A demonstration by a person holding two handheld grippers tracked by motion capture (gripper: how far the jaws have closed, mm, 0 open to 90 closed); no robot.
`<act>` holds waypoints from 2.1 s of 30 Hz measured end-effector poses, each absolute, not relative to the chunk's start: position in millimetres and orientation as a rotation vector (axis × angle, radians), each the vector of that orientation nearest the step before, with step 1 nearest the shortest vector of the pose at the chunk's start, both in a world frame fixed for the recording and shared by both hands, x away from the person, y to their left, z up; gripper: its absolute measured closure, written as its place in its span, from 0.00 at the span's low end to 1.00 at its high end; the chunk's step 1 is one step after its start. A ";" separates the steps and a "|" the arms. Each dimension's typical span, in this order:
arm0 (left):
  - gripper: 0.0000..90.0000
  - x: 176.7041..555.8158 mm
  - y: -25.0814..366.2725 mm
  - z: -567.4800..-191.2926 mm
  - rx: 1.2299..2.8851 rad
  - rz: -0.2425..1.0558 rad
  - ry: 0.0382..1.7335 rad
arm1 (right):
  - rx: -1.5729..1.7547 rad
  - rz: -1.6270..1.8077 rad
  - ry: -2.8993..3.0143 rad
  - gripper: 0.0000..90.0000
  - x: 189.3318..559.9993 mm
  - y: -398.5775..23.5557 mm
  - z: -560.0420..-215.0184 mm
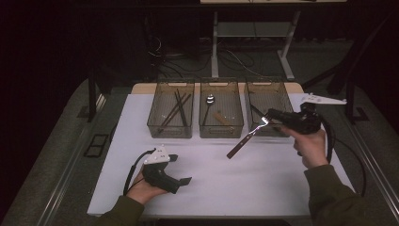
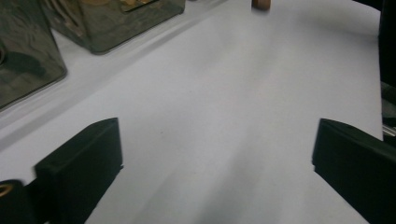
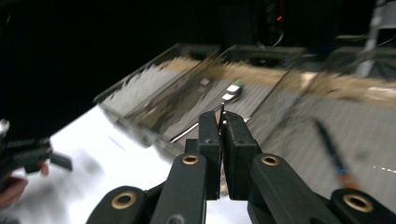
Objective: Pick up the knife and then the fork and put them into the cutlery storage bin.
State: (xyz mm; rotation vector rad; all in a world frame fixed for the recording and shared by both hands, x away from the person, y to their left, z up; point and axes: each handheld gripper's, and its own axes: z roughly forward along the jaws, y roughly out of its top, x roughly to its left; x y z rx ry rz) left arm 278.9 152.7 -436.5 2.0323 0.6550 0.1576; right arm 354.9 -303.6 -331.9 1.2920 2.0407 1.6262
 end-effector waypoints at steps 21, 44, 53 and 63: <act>0.00 275.5 156.5 -442.2 2.076 0.126 0.650 | 1.443 1.359 1.827 0.96 415.3 -382.8 -287.6; 0.00 274.5 152.2 -444.3 2.087 0.105 0.635 | 1.599 1.190 2.025 0.96 478.3 -361.0 -352.5; 0.01 274.2 150.0 -444.4 2.085 0.099 0.633 | 1.615 1.017 2.018 0.83 484.1 -363.6 -374.9; 0.01 274.3 148.5 -445.7 2.091 0.088 0.630 | 1.645 0.979 1.972 0.64 483.2 -365.6 -387.1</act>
